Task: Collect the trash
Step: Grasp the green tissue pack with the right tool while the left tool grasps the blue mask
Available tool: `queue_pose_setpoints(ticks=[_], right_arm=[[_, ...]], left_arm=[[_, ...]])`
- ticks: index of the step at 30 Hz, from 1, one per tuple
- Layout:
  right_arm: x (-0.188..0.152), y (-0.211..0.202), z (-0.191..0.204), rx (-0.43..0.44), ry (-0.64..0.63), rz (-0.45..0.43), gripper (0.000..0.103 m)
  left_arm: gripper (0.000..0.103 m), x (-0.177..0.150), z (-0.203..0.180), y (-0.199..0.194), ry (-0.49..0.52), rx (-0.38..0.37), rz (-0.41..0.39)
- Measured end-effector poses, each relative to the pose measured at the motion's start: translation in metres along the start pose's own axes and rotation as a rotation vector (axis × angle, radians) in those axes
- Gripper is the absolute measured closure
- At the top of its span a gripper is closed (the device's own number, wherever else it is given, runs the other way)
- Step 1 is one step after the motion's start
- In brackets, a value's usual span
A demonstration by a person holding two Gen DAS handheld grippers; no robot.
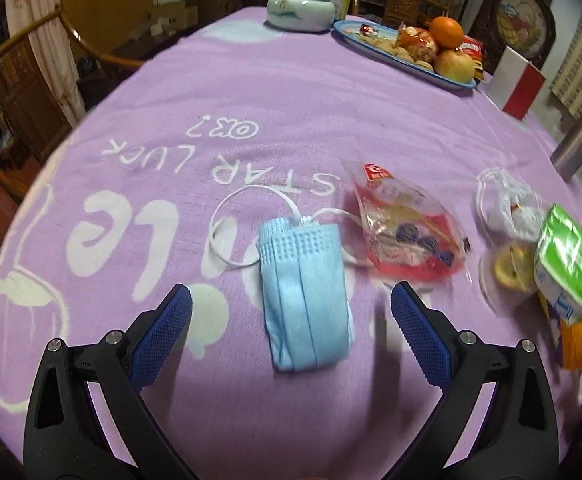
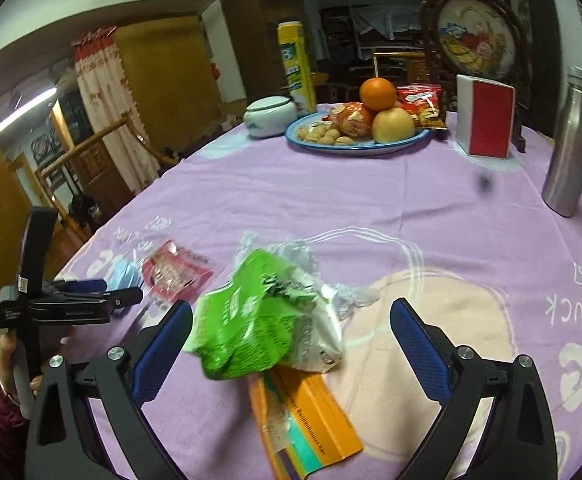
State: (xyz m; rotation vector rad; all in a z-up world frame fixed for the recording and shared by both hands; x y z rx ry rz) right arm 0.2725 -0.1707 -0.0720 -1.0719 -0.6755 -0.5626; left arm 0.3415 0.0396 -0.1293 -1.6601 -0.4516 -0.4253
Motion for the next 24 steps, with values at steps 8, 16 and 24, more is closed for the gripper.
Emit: queue_pose_setpoints(ticks=[8,16,24], right_arm=[[-0.002,0.032,-0.007,0.058,0.050,0.089,0.006],[-0.012,0.048,0.000,0.150,0.098,0.159,0.006],[-0.027,0.057,0.017,0.194,0.076,0.226,0.006]], left_arm=[[0.006,-0.003,-0.006,0.008,0.080,0.088,0.009],[0.007,-0.005,-0.005,0.007,0.091,0.093,0.013],[0.007,-0.004,-0.006,0.008,0.091,0.092,0.014]])
Point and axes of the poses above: each gripper's, at about its wrist camera, not at the fingertips, and y roughly the way its jaws point, z to its left, x to its top, the point moved 8 cm from there along y, roughly the way its jaws point, and after that the axes turned 3 degrees about -y, right-handed, at the moved point
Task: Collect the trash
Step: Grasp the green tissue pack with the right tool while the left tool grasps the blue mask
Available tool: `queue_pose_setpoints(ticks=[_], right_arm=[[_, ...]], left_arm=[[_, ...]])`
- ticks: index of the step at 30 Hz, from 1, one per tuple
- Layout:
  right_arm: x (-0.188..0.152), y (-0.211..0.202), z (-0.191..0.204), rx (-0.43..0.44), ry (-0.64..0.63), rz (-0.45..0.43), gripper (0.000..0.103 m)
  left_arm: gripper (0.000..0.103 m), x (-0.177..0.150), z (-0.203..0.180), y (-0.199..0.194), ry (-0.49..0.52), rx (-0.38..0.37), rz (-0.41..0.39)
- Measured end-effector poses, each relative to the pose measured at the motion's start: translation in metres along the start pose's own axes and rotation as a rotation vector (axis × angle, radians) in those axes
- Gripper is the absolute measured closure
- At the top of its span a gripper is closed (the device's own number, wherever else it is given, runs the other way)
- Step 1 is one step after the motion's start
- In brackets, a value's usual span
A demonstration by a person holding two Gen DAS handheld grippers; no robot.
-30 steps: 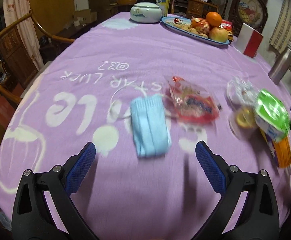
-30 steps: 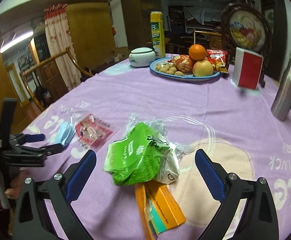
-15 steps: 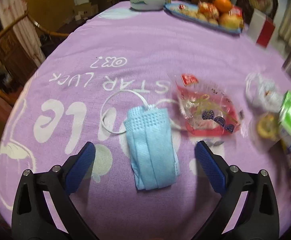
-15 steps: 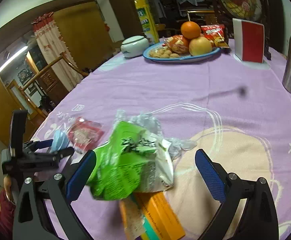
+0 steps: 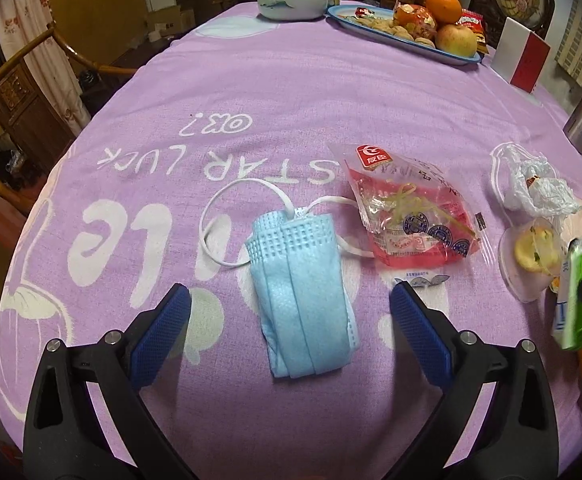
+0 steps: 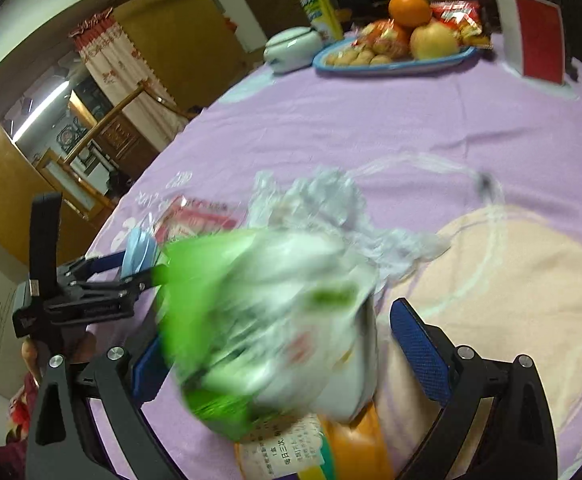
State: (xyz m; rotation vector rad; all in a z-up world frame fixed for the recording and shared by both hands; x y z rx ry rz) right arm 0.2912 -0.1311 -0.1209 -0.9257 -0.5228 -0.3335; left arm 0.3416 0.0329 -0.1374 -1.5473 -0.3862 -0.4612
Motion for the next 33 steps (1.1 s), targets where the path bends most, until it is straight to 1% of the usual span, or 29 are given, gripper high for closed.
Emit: queue_pose_setpoints(ticks=[1,4,6,8,9,10,12,15,18,23,27,30,31,33], right_arm=[[0.000,-0.002,0.000,-0.018,-0.006,-0.014,0.006],[0.004,-0.010,0.003,-0.116,-0.086,-0.073,0.006],[0.005,-0.014,0.007,-0.166,-0.134,-0.098,0.006],[0.005,-0.017,0.012,-0.207,-0.178,-0.117,0.006],[0.005,-0.018,0.014,-0.213,-0.189,-0.122,0.006],[0.005,-0.019,0.015,-0.213,-0.197,-0.125,0.007],[0.005,-0.022,0.017,-0.213,-0.205,-0.138,0.016],[0.007,-0.027,0.016,-0.200,-0.202,-0.151,0.027],[0.010,-0.034,0.013,-0.191,-0.184,-0.173,0.029],[0.012,-0.046,0.013,-0.171,-0.165,-0.206,0.030],[0.016,-0.054,0.012,-0.153,-0.146,-0.225,0.030],[0.018,-0.060,0.011,-0.143,-0.134,-0.242,0.030],[0.019,-0.061,0.011,-0.138,-0.129,-0.247,0.030],[0.020,-0.065,0.010,-0.125,-0.116,-0.257,0.030]], left_arm=[[0.007,0.000,0.000,0.000,0.000,0.000,0.000],[0.007,0.000,0.000,0.000,0.000,0.000,0.000],[0.007,0.000,0.000,0.000,0.000,0.000,0.000],[0.007,0.000,0.000,0.000,0.000,0.000,0.000],[0.007,0.000,0.000,0.000,0.000,0.000,0.000],[0.007,0.000,0.000,0.000,0.000,0.000,0.000],[0.007,0.000,0.000,0.000,0.000,0.001,0.000],[0.007,0.000,0.000,0.000,0.000,0.000,0.000],[0.007,0.000,0.000,0.000,0.000,-0.002,0.002],[0.007,-0.002,0.002,-0.003,-0.017,-0.021,-0.001],[0.007,-0.002,0.011,-0.007,-0.074,-0.043,-0.010],[0.007,-0.001,0.016,-0.010,-0.115,-0.077,-0.021],[0.008,0.000,0.017,-0.011,-0.125,-0.084,-0.024],[0.015,0.000,0.019,-0.013,-0.139,-0.085,-0.034]])
Point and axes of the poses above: each gripper's, at about its wrist camera, not at the fingertips, and y roughly the way its jaws point, z to its left, x to its top, the point moved 8 cm from there along y, roughly the way its jaws point, and after that the axes turned 3 degrees about -y, right-handed, at the moved point
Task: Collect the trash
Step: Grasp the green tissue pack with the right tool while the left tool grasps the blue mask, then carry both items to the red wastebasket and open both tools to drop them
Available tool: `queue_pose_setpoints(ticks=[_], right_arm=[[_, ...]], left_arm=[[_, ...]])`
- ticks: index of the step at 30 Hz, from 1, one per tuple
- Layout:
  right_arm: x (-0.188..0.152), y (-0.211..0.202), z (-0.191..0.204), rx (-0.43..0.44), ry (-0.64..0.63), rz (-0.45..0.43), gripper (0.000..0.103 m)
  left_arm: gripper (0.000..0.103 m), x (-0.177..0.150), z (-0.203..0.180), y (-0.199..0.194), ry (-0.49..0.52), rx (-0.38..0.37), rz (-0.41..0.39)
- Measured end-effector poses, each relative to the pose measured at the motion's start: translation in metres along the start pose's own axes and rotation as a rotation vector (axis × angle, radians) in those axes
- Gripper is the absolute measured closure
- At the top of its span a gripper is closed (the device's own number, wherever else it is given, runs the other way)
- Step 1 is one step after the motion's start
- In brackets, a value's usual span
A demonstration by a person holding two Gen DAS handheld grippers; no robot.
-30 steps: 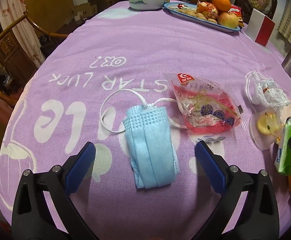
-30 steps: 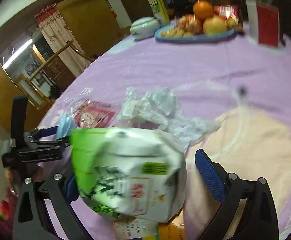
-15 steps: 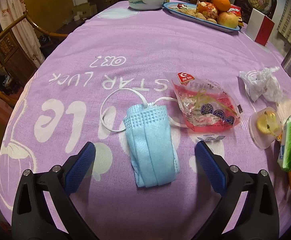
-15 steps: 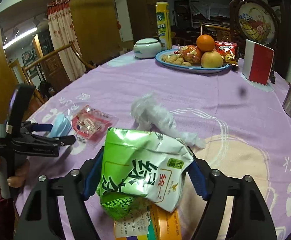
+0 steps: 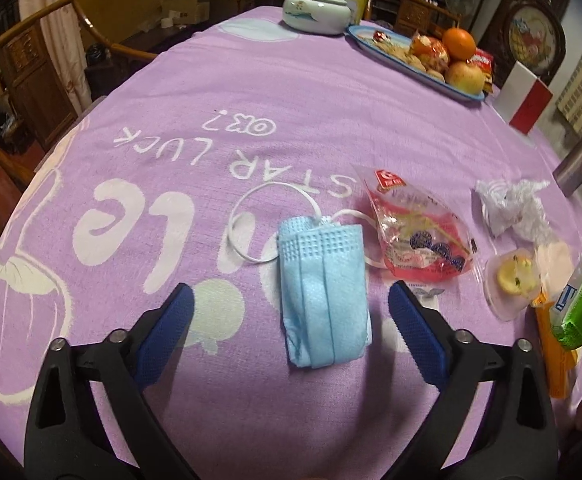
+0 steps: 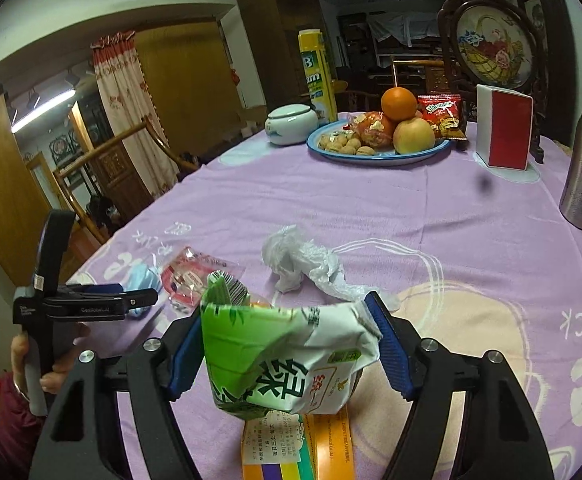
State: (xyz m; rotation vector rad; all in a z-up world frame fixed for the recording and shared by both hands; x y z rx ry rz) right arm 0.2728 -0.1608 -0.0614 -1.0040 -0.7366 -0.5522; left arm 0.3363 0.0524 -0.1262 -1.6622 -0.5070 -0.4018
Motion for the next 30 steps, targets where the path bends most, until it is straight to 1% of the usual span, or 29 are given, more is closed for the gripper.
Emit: queue_pose_setpoints(ticks=[1,3,4,6,8,9,11,13,17,23,27,30], right_arm=[[0.000,-0.001,0.000,0.003,0.005,-0.005,0.030],[0.002,-0.005,-0.002,0.002,0.011,-0.020,0.031],[0.003,-0.007,-0.002,0.001,0.010,-0.026,0.032],[0.003,-0.009,-0.002,0.001,0.009,-0.033,0.032],[0.004,-0.011,-0.001,0.002,0.007,-0.041,0.032],[0.005,-0.013,-0.001,0.006,0.008,-0.048,0.032],[0.008,-0.019,-0.001,0.015,0.010,-0.070,0.032],[0.010,-0.024,-0.001,0.023,0.014,-0.086,0.032],[0.014,-0.033,-0.002,0.052,0.034,-0.112,0.032],[0.014,-0.049,0.004,0.077,0.064,-0.148,0.033],[0.012,-0.067,0.012,0.106,0.079,-0.169,0.033],[0.009,-0.080,0.020,0.122,0.077,-0.177,0.033]], left_arm=[[0.018,0.000,0.000,-0.001,-0.001,-0.003,-0.006],[0.035,0.000,-0.003,-0.004,0.011,-0.010,-0.017],[0.040,0.000,-0.005,-0.005,0.020,-0.012,-0.022],[0.055,-0.003,-0.012,-0.006,0.046,-0.034,-0.024],[0.062,-0.004,-0.015,-0.007,0.060,-0.056,-0.026],[0.064,-0.004,-0.016,-0.007,0.058,-0.065,-0.028],[0.066,-0.003,-0.013,-0.010,0.038,-0.077,-0.035],[0.066,-0.005,-0.009,-0.015,0.004,-0.106,-0.034],[0.066,-0.010,0.002,-0.032,-0.023,-0.106,-0.049],[0.066,-0.014,0.007,-0.078,-0.016,-0.094,-0.114],[0.066,-0.019,0.003,-0.111,0.006,-0.096,-0.160],[0.066,-0.025,0.003,-0.130,0.012,-0.103,-0.180]])
Point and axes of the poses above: each gripper's, at about its wrist camera, not at the fingertips, and y roughly the way its jaws point, z to its left, x to its top, the point moved 8 cm from there along y, roughly the way its jaws point, and after that the axes turned 3 degrees about -y, right-handed, at the moved point
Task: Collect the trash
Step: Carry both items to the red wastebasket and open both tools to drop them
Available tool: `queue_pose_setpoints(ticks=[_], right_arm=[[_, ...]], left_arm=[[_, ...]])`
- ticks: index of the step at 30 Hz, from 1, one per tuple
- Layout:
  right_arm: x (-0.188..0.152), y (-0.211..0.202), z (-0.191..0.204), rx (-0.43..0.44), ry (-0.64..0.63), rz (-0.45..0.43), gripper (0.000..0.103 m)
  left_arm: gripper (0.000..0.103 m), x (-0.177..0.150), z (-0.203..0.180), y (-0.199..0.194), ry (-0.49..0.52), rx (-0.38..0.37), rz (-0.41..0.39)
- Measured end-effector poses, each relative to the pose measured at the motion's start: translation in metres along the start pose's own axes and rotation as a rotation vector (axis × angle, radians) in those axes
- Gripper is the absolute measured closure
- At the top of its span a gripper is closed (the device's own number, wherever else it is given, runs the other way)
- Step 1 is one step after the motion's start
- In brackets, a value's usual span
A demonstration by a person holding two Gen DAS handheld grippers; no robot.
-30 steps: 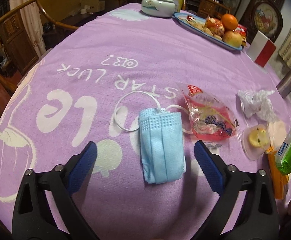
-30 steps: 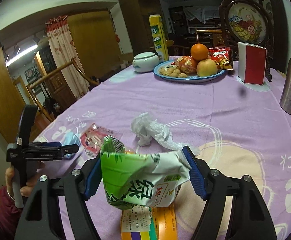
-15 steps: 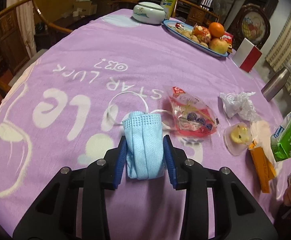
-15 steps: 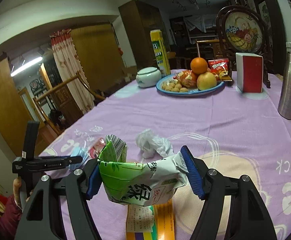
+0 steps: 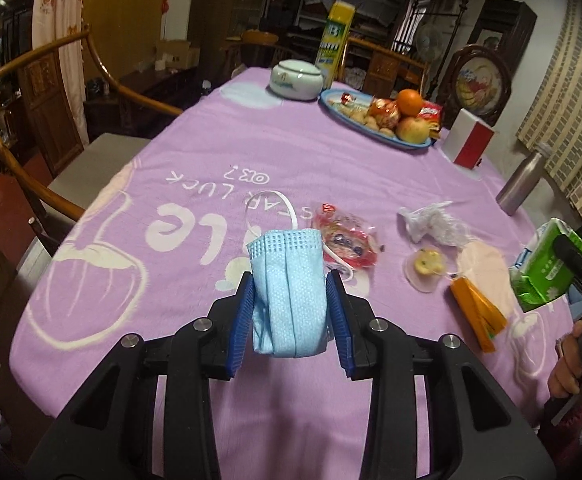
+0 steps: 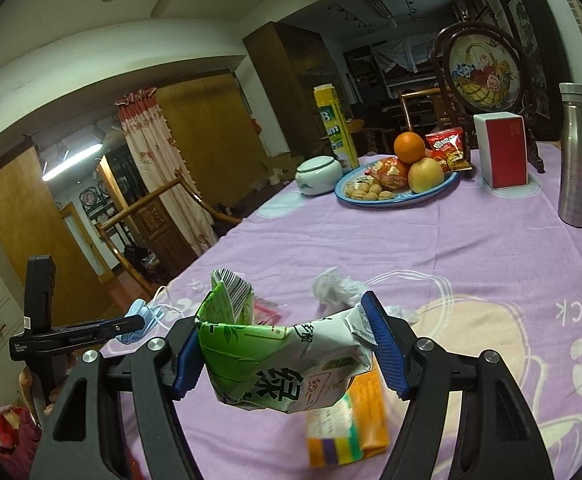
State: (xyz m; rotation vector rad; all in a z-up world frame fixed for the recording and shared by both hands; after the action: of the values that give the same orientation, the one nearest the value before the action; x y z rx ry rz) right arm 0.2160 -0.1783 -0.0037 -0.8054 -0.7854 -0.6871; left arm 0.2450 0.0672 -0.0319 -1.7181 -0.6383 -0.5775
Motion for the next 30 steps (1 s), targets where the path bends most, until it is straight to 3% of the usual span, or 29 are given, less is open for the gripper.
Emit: queue_pose_setpoints(ticks=[8,20,25,30], right_arm=[[0.003,-0.029,0.031,0.036,-0.023,-0.030,0.033],[-0.009,-0.041,0.097,0.127,-0.065,-0.014,0.033],[-0.020,-0.032,0.135,0.179,-0.101,0.019,0.033],[-0.036,-0.010,0.179,0.239,-0.126,0.091,0.033]], left_arm=[[0.066,-0.008,0.011,-0.047,-0.005,0.021,-0.064],[0.066,-0.048,0.079,-0.119,-0.077,0.120,-0.139],[0.065,-0.080,0.127,-0.146,-0.132,0.192,-0.131],[0.065,-0.119,0.181,-0.152,-0.160,0.298,-0.043]])
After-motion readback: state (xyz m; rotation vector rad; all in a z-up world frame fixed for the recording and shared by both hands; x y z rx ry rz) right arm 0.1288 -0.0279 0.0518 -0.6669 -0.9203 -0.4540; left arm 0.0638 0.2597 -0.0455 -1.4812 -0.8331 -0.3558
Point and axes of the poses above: each gripper's, at about its wrist camera, not at the fingertips, and y roughly the way its jaws point, z to its left, x to its top, the point moved 8 cm from there along y, roughly the way its jaws point, and after that the axes turned 3 degrees about -y, right-handed, at the moved point
